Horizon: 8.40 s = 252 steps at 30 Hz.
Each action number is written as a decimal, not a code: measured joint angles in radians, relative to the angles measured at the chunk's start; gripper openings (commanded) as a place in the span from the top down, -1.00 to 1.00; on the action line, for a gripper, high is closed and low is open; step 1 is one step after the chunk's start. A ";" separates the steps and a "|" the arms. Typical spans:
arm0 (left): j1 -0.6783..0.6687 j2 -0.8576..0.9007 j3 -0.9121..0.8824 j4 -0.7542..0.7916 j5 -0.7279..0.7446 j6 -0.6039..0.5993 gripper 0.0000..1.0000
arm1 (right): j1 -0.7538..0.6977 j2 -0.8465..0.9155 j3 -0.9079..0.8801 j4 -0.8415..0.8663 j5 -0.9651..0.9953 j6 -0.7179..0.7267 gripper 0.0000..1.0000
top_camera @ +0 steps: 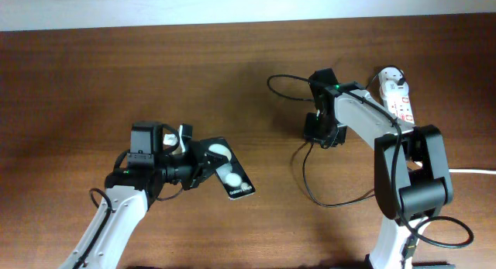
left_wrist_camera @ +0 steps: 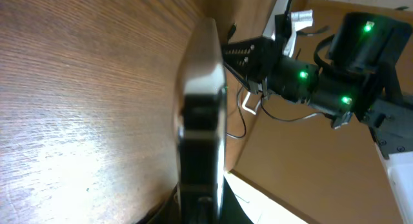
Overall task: Plug charger to phone and switch on socket
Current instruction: 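Carry the cable plug with the right gripper to the phone's bottom port, then push the USB-C plug into the phone port with the right gripper, then release the cable with the right gripper and lower the phone with the left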
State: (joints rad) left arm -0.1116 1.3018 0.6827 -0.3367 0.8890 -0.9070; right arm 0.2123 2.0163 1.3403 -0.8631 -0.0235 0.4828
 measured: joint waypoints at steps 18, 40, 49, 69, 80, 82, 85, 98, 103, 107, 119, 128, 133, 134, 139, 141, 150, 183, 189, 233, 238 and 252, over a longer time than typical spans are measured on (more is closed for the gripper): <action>-0.010 0.376 0.006 0.754 0.152 -0.244 1.00 | -0.002 -0.538 0.029 -0.296 -0.216 -0.071 0.92; -0.066 0.378 0.195 0.983 0.331 -0.290 1.00 | 0.646 -0.705 -0.114 -0.151 0.062 -0.007 0.92; -0.063 0.378 0.195 0.981 0.326 -0.290 1.00 | 0.647 -0.704 -0.114 -0.150 0.103 -0.005 0.92; -0.041 0.378 0.213 0.967 0.339 -0.310 1.00 | 0.661 -0.704 -0.130 -0.061 0.090 0.018 0.92; -0.071 0.378 0.218 0.958 0.446 -0.336 1.00 | 0.655 -0.764 -0.130 -0.062 0.163 0.018 0.92; -0.064 0.378 0.218 0.958 0.422 -0.333 1.00 | 0.655 -0.812 -0.130 -0.119 0.166 0.018 0.92; -0.050 0.378 0.218 0.957 0.351 -0.325 1.00 | 0.677 -0.815 -0.130 -0.124 0.161 0.018 0.92; -0.031 0.378 0.218 0.954 0.334 -0.319 1.00 | 0.798 -0.732 -0.130 -0.101 0.368 -0.008 0.92; -0.031 0.378 0.218 0.954 0.334 -0.319 1.00 | 0.798 -0.732 -0.130 -0.094 0.368 -0.008 0.92; -0.031 0.378 0.218 0.954 0.335 -0.320 1.00 | 0.798 -0.732 -0.130 -0.071 0.368 -0.007 0.92; 0.008 0.378 0.218 0.954 0.360 -0.400 1.00 | 0.798 -0.732 -0.130 -0.082 0.344 0.019 0.92; 0.008 0.378 0.218 0.955 0.364 -0.404 1.00 | 0.798 -0.732 -0.130 -0.042 0.344 0.033 0.92; 0.008 0.378 0.218 0.954 0.376 -0.423 1.00 | 0.798 -0.732 -0.130 -0.041 0.328 0.042 0.92; 0.008 0.378 0.218 0.955 0.379 -0.426 1.00 | 0.798 -0.732 -0.130 -0.041 0.325 0.041 0.92; 0.008 0.378 0.218 0.955 0.386 -0.426 1.00 | 0.798 -0.732 -0.130 -0.042 0.320 0.041 0.92; 0.008 0.378 0.218 0.955 0.397 -0.426 1.00 | 0.798 -0.732 -0.130 -0.041 0.317 0.042 0.92; 0.011 0.378 0.218 0.963 0.405 -0.426 1.00 | 0.798 -0.732 -0.130 -0.017 0.309 0.041 0.92; -0.043 0.378 0.217 1.077 0.311 -0.285 1.00 | 0.803 -0.689 -0.045 -0.042 0.322 0.091 0.23; -0.043 0.378 0.217 1.077 0.338 -0.298 1.00 | 0.803 -0.606 -0.027 -0.118 0.443 0.092 0.60; -0.377 0.977 0.903 -0.128 -0.158 0.365 0.95 | 0.784 -1.363 0.128 -0.594 0.382 0.120 -0.98; -0.377 0.981 0.924 -0.172 -0.267 0.365 0.26 | 0.784 -1.363 0.127 -0.602 0.382 0.121 -0.98; -0.373 0.919 0.978 -0.426 -0.517 0.378 -0.99 | 0.784 -1.355 0.030 -0.599 0.370 0.190 -0.97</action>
State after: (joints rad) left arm -0.4843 2.2211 1.6608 -0.7628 0.3721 -0.5289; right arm 0.9962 0.6613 1.3705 -1.4624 0.3470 0.6724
